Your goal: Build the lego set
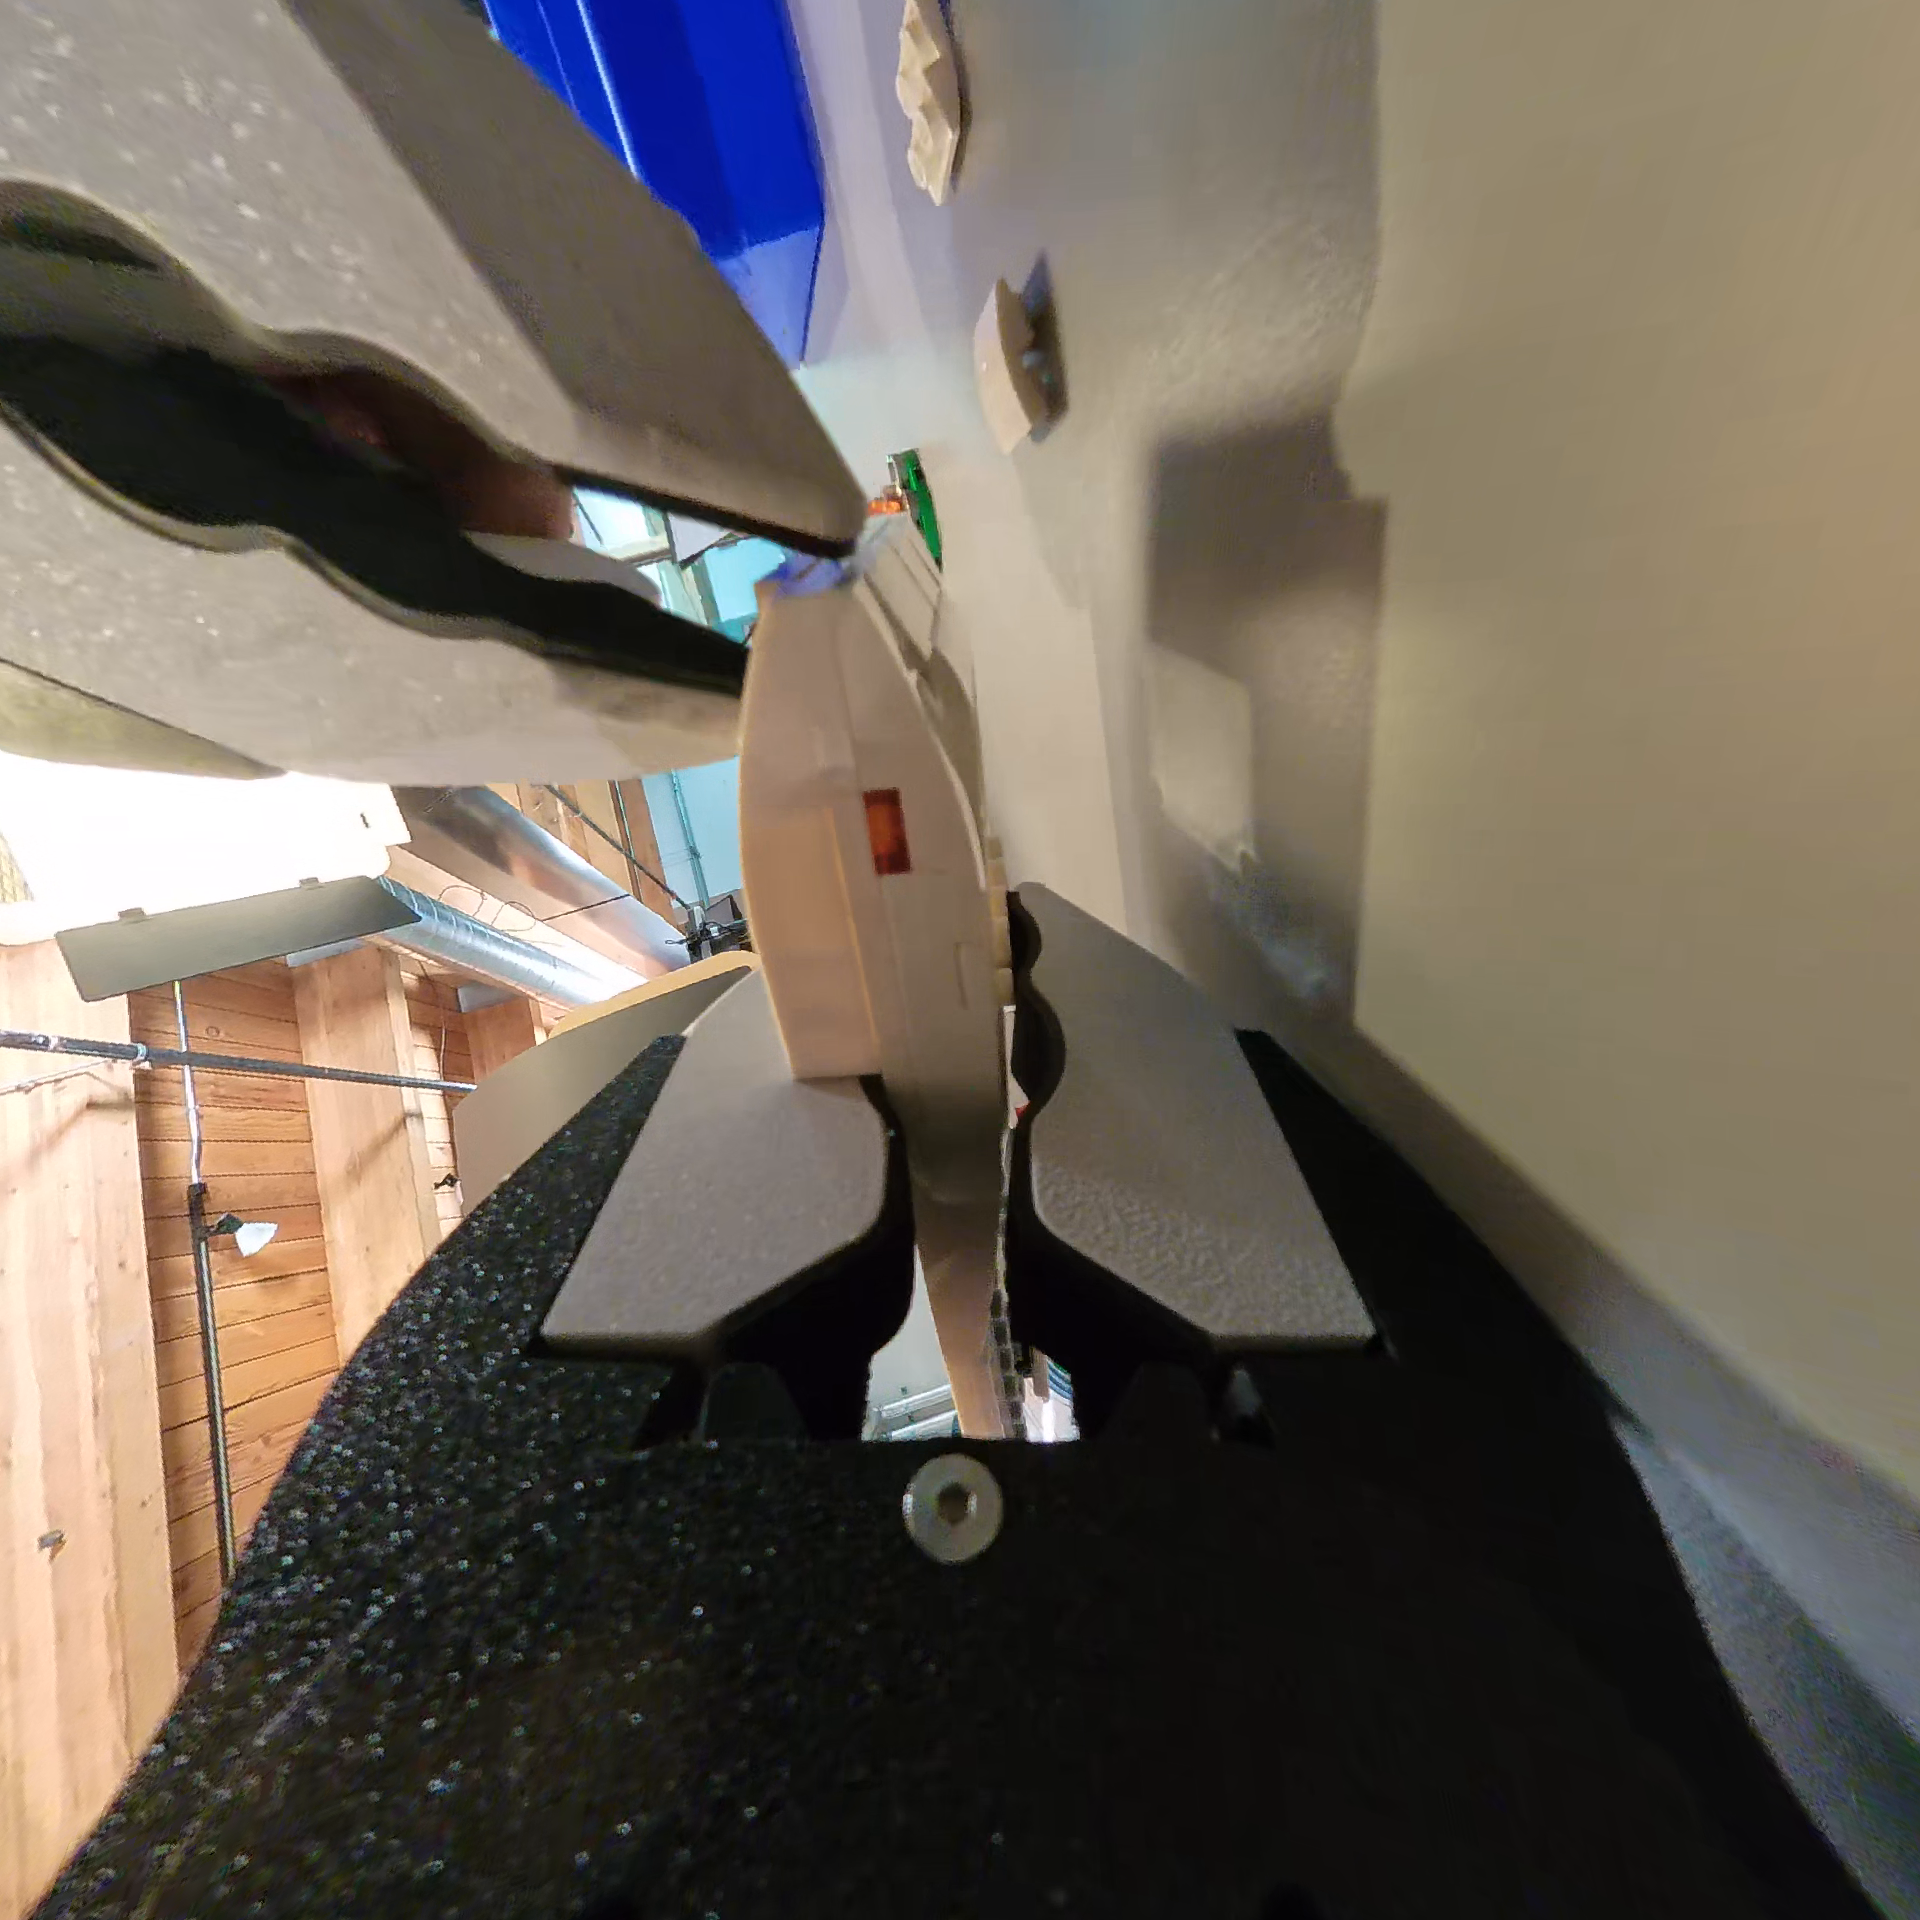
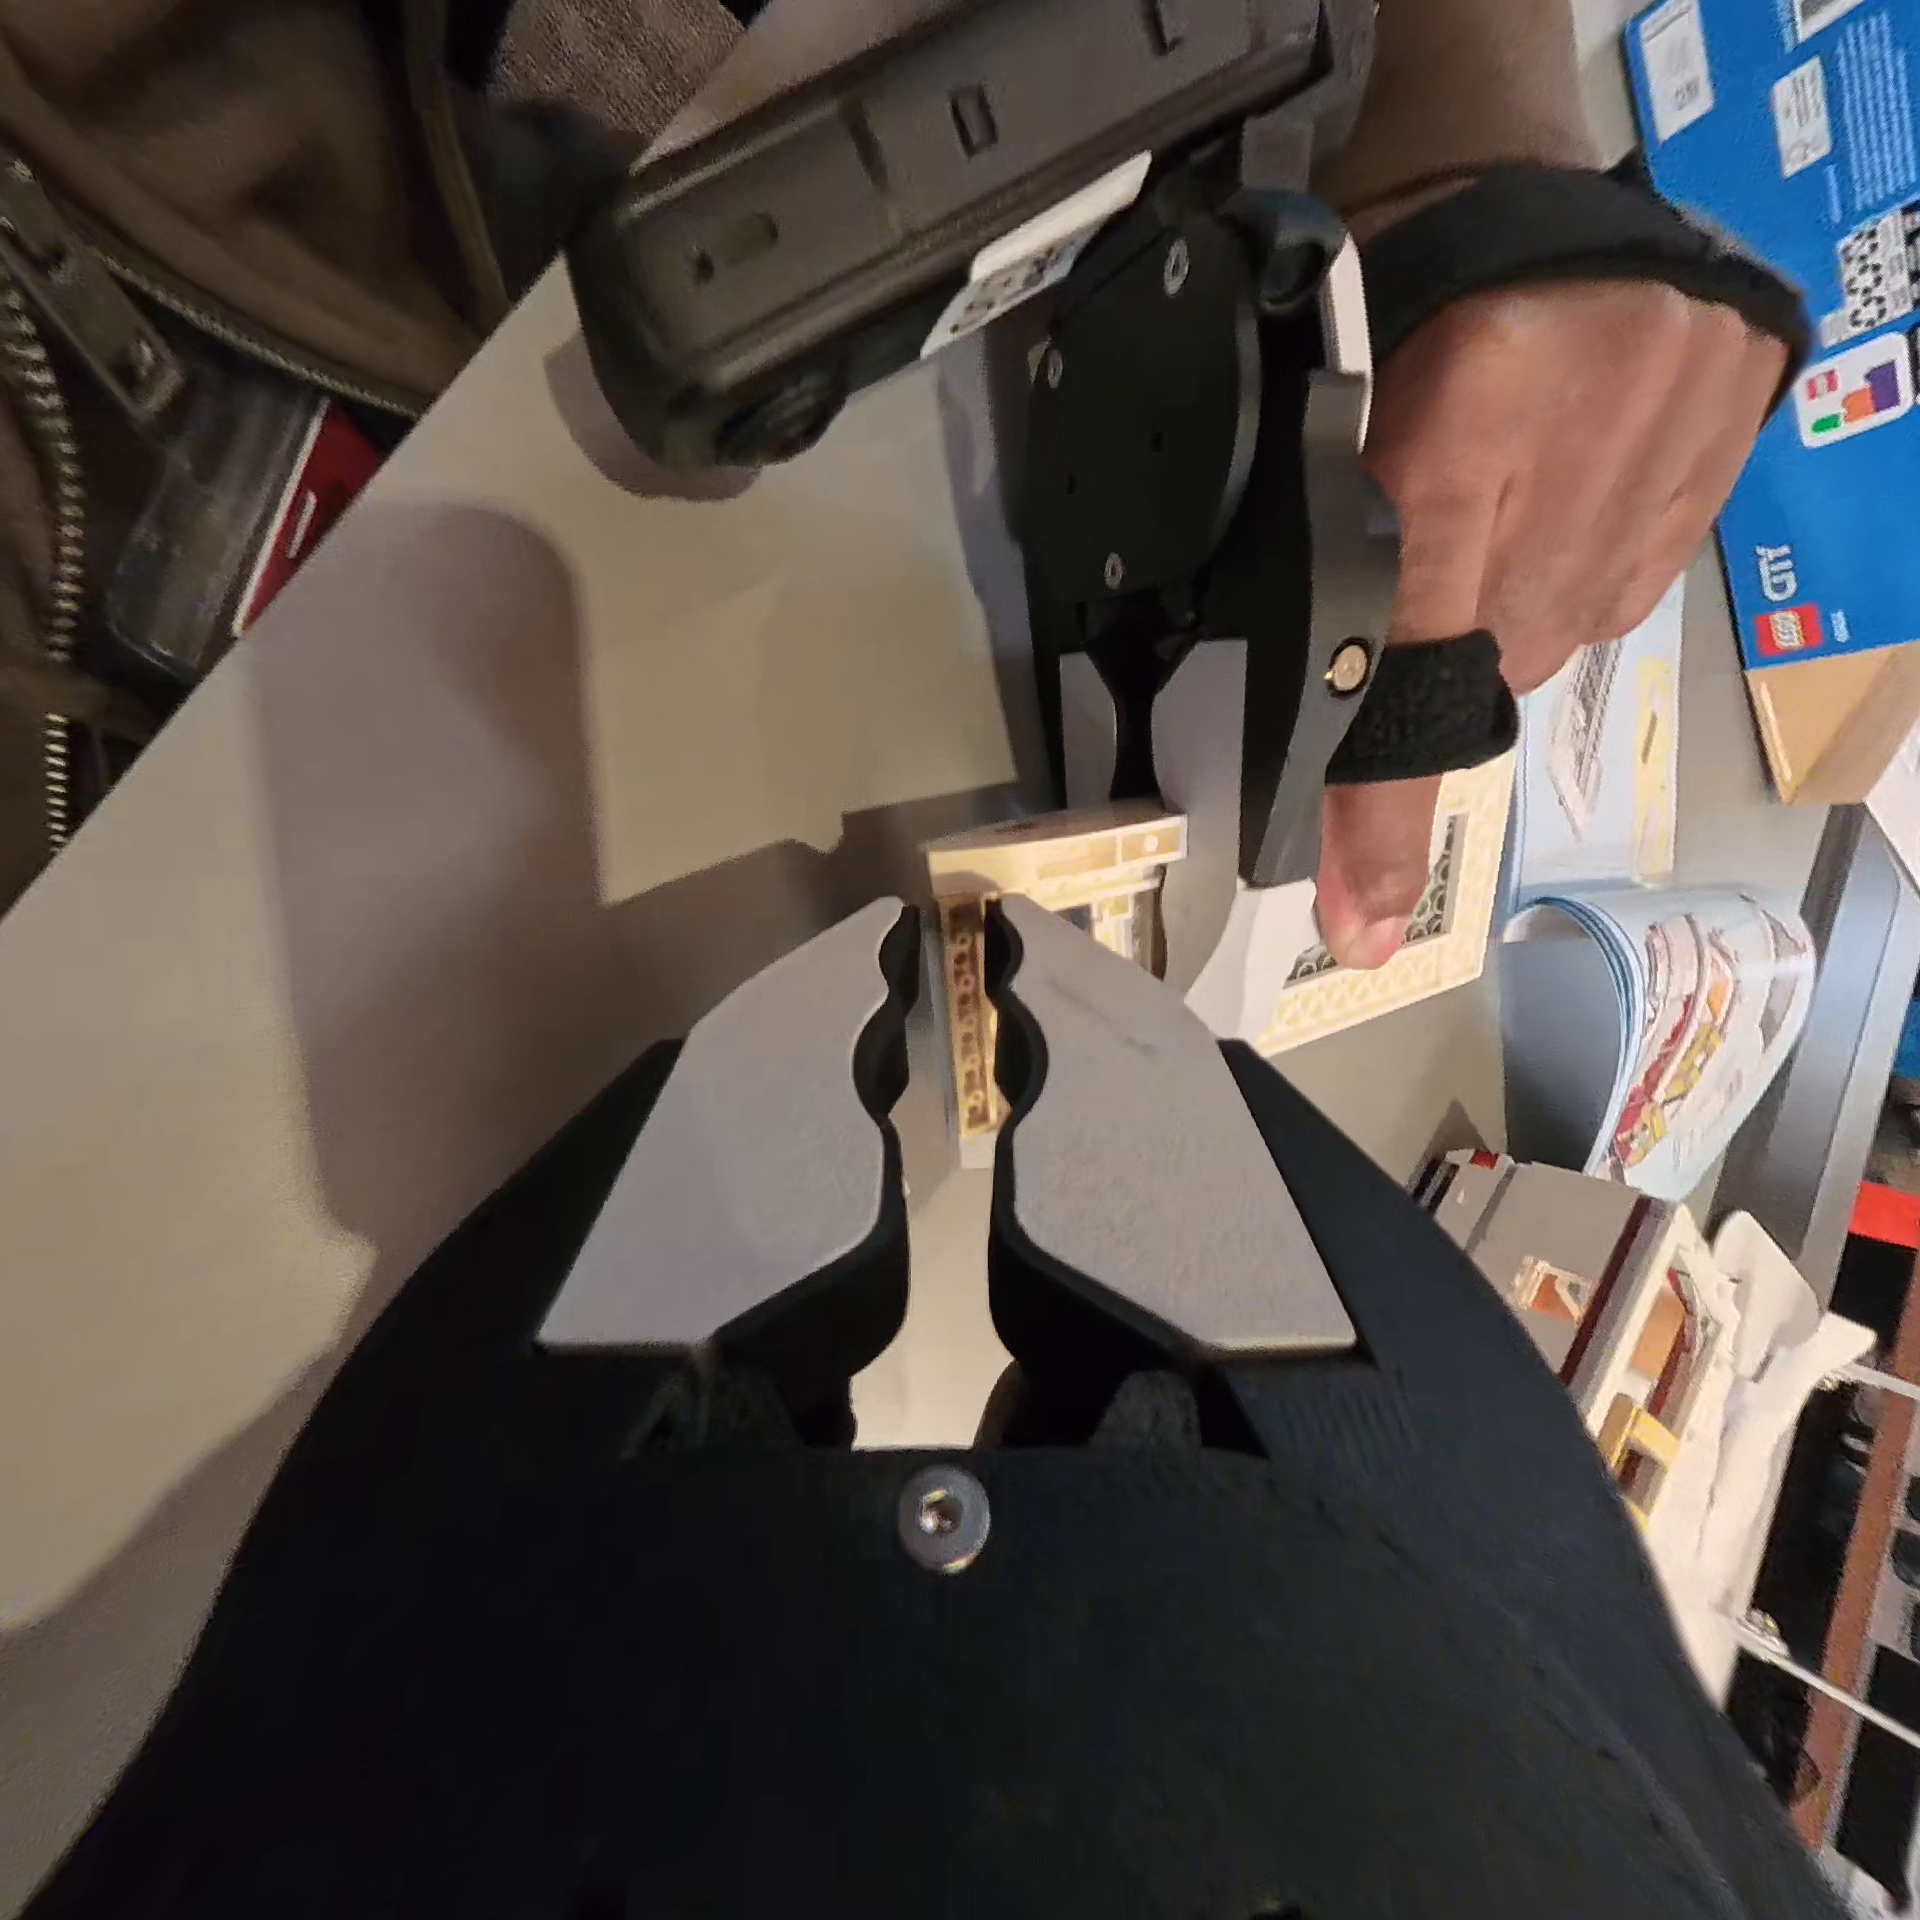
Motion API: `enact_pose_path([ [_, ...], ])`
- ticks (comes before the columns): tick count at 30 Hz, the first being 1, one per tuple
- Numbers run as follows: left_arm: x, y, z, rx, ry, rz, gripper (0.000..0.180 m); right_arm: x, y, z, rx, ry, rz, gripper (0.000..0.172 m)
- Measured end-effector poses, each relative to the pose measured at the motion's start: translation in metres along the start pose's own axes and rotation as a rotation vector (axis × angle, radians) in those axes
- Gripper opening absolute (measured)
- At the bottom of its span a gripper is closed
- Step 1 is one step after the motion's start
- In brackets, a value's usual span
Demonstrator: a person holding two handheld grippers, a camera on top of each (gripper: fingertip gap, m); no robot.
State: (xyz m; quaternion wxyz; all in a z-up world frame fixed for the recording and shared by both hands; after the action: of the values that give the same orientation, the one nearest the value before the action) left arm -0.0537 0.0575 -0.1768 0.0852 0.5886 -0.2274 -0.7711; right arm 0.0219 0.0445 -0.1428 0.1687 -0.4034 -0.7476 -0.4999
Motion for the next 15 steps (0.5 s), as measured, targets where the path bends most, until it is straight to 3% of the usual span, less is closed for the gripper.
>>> enact_pose_path([
  [6, 0.000, 0.000, 0.001, -0.008, -0.013, -0.004, 0.015, 0.003, -0.003, 0.000, -0.011, -0.029, -0.068, 0.009],
  [15, -0.006, 0.004, 0.002, 0.014, 0.024, -0.038, 0.015, 0.012, 0.004, 0.004, 0.087, -0.313, -0.125, 0.008],
])
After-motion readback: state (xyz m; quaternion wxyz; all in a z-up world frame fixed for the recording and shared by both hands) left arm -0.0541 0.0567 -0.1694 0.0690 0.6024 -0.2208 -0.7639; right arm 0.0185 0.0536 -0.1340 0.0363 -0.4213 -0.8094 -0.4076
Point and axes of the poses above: each gripper's, where its closed fingertips meet, y back along the fingers, z out of its underside, x = y × z across the jaws, the point moved 5 cm from there along y, back along the fingers, and after that the axes turned 15 degrees about z, right-handed, at the moved point
